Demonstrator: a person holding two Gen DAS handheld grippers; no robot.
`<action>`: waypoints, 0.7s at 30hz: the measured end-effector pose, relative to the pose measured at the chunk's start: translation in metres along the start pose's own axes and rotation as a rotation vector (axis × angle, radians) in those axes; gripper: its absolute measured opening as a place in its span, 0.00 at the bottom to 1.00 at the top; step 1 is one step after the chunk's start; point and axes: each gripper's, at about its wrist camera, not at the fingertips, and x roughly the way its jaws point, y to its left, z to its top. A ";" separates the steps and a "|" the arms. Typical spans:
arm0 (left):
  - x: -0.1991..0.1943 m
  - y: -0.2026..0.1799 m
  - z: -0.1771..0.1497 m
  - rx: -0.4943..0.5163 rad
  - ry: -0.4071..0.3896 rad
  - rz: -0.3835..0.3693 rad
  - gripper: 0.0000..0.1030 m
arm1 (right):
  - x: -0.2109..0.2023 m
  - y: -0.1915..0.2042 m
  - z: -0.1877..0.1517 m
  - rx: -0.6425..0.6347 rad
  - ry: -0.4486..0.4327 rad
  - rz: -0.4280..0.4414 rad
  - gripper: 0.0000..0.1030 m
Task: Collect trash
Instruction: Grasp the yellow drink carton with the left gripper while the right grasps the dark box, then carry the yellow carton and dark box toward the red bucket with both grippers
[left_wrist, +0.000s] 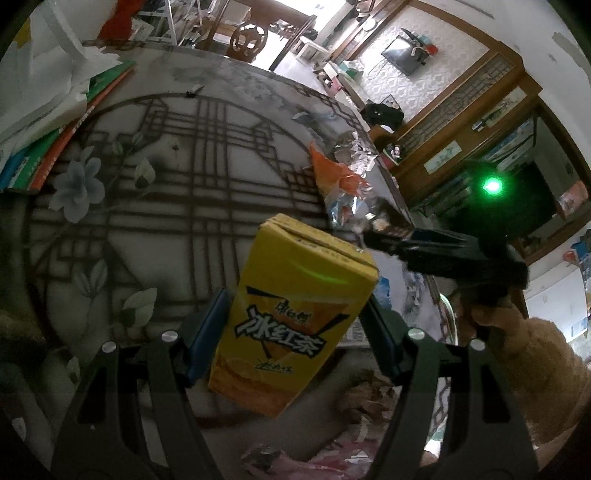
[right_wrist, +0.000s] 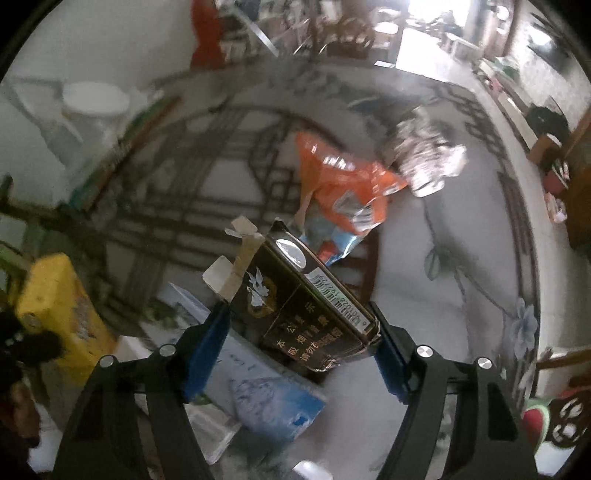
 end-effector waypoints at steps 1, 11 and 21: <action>-0.001 -0.002 0.000 0.002 -0.003 -0.002 0.66 | -0.007 0.004 0.001 0.011 -0.012 -0.001 0.69; -0.012 -0.039 0.003 0.081 -0.044 -0.040 0.66 | -0.072 0.008 -0.042 0.072 -0.126 -0.021 0.69; -0.017 -0.066 -0.004 0.143 -0.052 -0.061 0.65 | -0.102 -0.017 -0.094 0.276 -0.190 -0.044 0.69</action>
